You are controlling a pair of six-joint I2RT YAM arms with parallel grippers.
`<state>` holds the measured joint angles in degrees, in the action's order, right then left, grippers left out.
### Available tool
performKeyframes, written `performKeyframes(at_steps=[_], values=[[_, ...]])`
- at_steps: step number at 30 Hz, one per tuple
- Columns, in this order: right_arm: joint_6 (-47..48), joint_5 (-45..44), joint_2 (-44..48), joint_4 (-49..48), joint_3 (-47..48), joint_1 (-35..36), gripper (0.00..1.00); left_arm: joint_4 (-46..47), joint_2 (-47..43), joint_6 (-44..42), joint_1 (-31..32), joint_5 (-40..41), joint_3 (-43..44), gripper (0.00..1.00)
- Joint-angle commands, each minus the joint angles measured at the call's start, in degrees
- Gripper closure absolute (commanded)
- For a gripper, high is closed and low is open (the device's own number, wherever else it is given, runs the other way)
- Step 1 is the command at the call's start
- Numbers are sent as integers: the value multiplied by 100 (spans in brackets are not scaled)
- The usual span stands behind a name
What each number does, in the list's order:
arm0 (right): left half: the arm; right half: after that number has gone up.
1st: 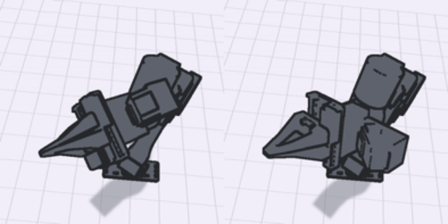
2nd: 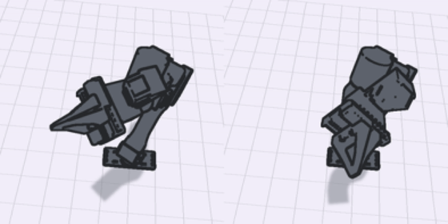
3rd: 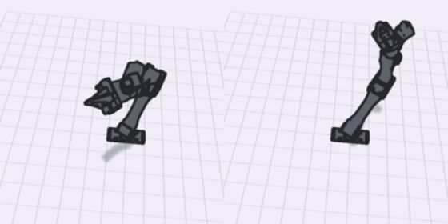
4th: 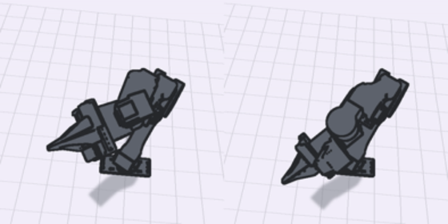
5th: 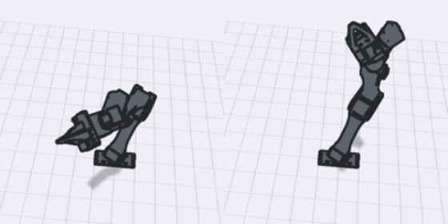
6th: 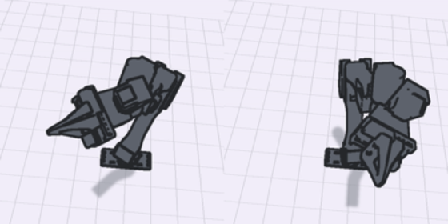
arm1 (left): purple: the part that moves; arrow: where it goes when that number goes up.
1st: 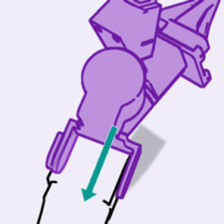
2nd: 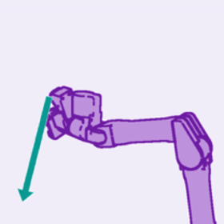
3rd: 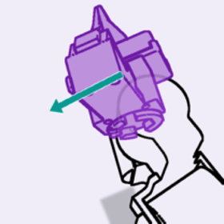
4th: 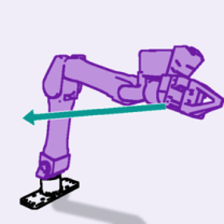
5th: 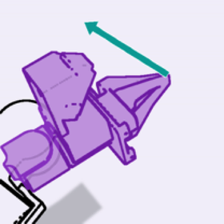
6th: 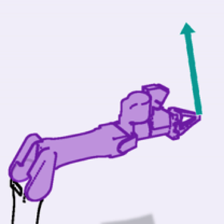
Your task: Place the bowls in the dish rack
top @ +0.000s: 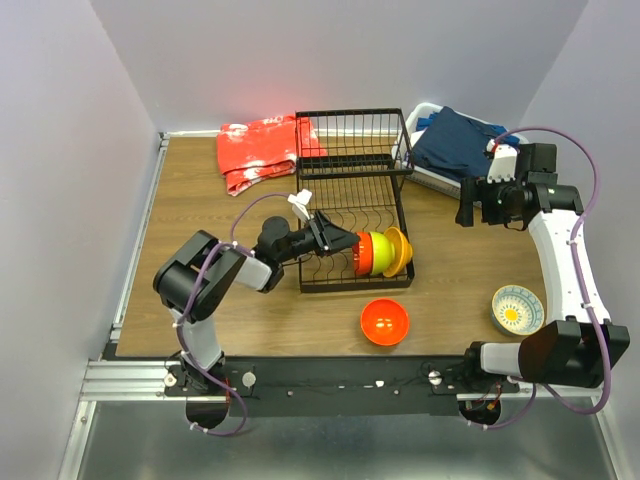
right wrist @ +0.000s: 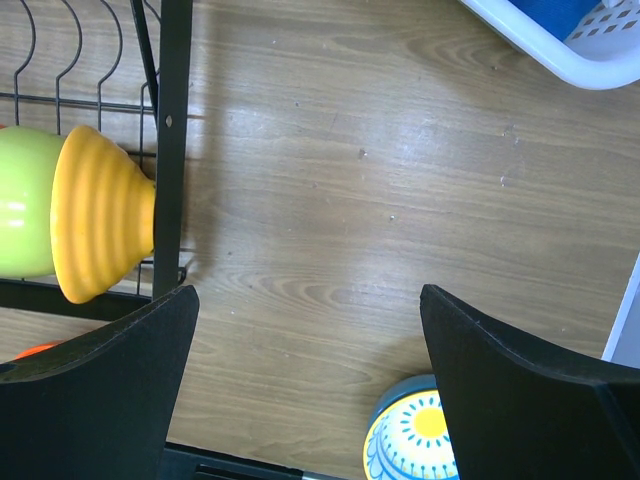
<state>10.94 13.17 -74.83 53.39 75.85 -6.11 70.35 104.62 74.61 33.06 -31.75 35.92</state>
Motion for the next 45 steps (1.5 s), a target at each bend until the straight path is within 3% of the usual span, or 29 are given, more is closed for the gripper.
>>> performKeyframes(at_steps=[1, 5, 12, 16, 18, 20, 22, 23, 24, 25, 27, 32, 34, 40, 43, 44, 45], values=[[-57, 124, 117, -100, 26, -31, 0, -995, -476, -798, -54, -271, 38, 51], [-57, 151, 170, -127, 17, -31, 0, -1997, -1160, -1448, -133, -323, -147, 51], [-92, 317, 469, -302, -167, -31, 0, -4218, -2655, -3556, -195, -288, -200, 51], [-223, 249, 697, -486, -396, -31, 0, -5766, -3552, -5523, 147, -595, -7, 50], [-407, 142, 768, -548, -449, -31, 0, -6738, -4053, -6938, 384, -657, 125, 48], [-522, 28, 820, -557, -422, -39, 0, -7304, -4326, -8208, 894, -422, 327, 47], [-619, 45, 995, -566, -414, -31, 0, -8174, -4459, -8951, 1367, -245, 659, 47], [-637, 63, 1057, -583, -396, -31, 0, -8543, -4389, -9242, 1440, -253, 862, 44], [-611, 89, 1101, -549, -318, -31, 0, -9208, -4162, -9750, 1458, -288, 1064, 32], [-558, 211, 1137, -496, -230, -31, 0, -9501, -4047, -10068, 1475, -288, 1397, 2], [-470, 169, 1321, -426, -124, -31, 0, -10116, -3758, -10936, 1554, -166, 1662, 1], [-171, -340, 1734, -259, -299, -31, 0, -10392, -3133, -11441, 2300, 352, 2410, 1], [-127, -560, 1910, -258, -369, -39, 0, -10366, -2904, -11634, 2906, 485, 2524, 1], [-285, -790, 2182, -373, -361, -48, 0, -10155, -2139, -11355, 4075, 1117, 2814, 3], [-189, -886, 2253, -364, -370, -57, 0, -10146, -1884, -11433, 4200, 1241, 2929, 20], [-171, -912, 2262, -338, -378, -48, 0, -10181, -1805, -11460, 4217, 1250, 2981, 34], [-154, -921, 2279, -311, -405, -48, 0, -10259, -1639, -11469, 4218, 1259, 3034, 42]])
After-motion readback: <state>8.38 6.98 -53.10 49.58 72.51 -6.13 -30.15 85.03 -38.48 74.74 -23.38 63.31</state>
